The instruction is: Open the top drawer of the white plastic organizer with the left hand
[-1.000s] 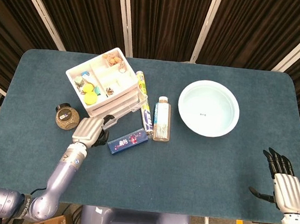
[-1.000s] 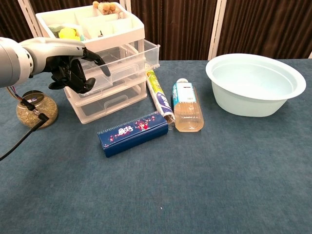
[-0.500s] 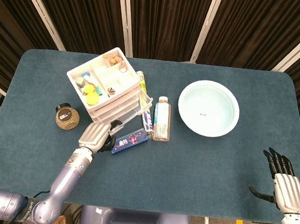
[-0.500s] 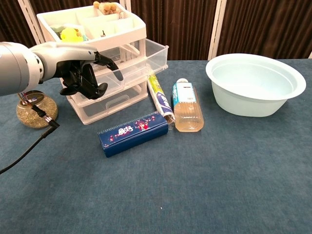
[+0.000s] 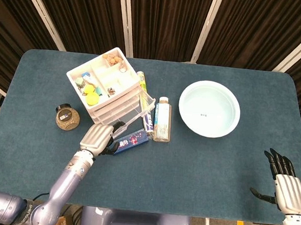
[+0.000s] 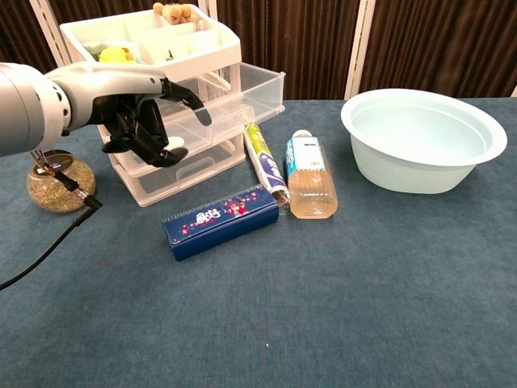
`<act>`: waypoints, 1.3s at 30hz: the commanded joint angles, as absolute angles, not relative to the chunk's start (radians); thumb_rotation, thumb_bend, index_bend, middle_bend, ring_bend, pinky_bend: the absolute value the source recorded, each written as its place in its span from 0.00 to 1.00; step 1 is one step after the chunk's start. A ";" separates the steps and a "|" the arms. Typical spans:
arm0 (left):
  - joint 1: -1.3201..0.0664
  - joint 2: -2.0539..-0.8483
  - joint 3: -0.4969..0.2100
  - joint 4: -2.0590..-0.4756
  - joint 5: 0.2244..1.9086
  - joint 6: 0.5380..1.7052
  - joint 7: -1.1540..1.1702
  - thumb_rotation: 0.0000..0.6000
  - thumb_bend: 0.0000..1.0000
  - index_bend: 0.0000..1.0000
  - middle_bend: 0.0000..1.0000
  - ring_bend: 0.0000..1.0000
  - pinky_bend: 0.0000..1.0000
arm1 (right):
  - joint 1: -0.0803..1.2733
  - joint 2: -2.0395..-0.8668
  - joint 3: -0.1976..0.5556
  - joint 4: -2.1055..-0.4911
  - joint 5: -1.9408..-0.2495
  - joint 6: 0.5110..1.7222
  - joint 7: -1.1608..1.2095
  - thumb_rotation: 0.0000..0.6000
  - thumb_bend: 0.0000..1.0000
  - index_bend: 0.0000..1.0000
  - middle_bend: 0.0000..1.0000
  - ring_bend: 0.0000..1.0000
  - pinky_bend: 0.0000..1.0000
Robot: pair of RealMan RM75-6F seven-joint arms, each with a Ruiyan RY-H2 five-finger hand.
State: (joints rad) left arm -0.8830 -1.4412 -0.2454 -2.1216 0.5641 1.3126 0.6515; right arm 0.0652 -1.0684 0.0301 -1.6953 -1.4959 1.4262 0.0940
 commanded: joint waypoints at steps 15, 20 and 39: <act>-0.772 -1.263 -0.113 -2.212 0.713 1.333 0.616 1.00 0.00 0.04 0.29 0.25 0.50 | 0.063 -1.075 0.031 -1.690 -1.493 1.430 0.074 1.00 0.16 0.00 0.00 0.00 0.00; -0.677 -1.225 -0.046 -2.197 0.921 1.360 0.498 1.00 0.00 0.04 0.29 0.24 0.49 | 0.063 -1.076 0.031 -1.688 -1.491 1.428 0.070 1.00 0.16 0.00 0.00 0.00 0.00; -0.319 -1.093 0.188 -1.941 1.424 1.561 0.284 1.00 0.00 0.07 0.06 0.00 0.12 | 0.060 -1.083 0.034 -1.684 -1.484 1.434 0.041 1.00 0.15 0.00 0.00 0.00 0.00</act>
